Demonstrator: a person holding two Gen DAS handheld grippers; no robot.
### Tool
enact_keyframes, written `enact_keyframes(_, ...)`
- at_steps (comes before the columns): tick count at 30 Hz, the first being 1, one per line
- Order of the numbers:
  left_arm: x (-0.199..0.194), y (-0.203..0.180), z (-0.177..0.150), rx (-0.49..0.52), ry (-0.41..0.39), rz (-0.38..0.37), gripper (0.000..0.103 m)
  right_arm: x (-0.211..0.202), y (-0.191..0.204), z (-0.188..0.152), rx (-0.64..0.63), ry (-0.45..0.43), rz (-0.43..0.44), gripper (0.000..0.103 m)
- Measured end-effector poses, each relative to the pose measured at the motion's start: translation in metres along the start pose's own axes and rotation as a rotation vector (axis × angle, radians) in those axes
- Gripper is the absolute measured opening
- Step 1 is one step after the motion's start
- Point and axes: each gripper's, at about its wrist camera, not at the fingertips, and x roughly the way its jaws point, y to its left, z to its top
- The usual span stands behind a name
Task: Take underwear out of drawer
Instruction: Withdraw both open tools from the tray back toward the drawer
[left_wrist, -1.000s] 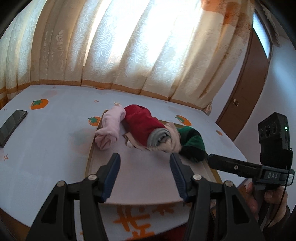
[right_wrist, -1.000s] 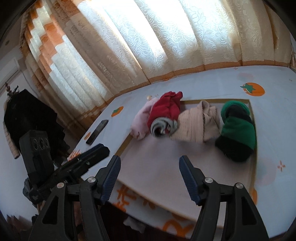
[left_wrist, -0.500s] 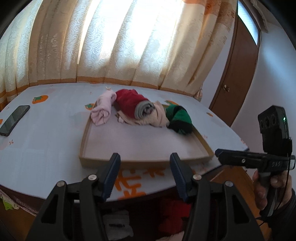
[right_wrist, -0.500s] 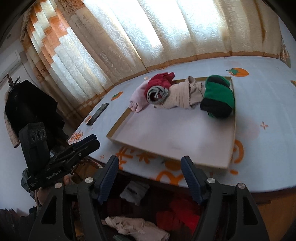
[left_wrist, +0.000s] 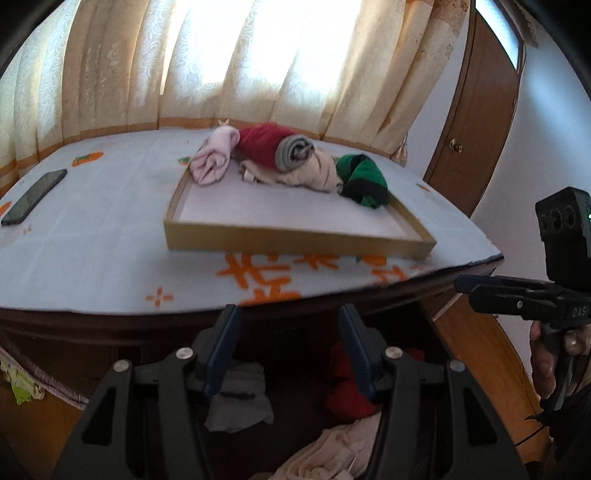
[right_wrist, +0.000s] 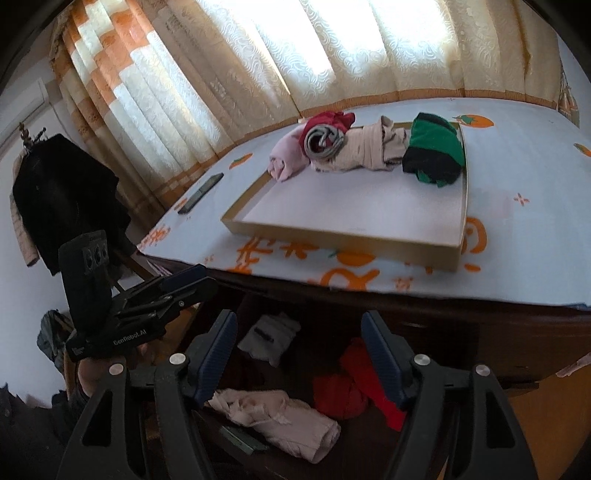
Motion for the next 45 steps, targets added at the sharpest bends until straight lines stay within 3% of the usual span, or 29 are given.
enact_keyframes(18, 0.021, 0.001, -0.036, -0.006, 0.107, 0.013, 0.056, 0.033, -0.020, -0.050, -0.012, 0.088, -0.097, 0.072)
enact_keyframes(30, 0.039, -0.005, -0.046, 0.073, 0.195, 0.046, 0.057, 0.060, -0.031, -0.056, -0.165, 0.141, -0.239, 0.072)
enact_keyframes(45, 0.047, 0.006, -0.050, 0.054, 0.235, 0.076, 0.060, 0.100, -0.018, -0.066, -0.427, 0.270, -0.369, 0.072)
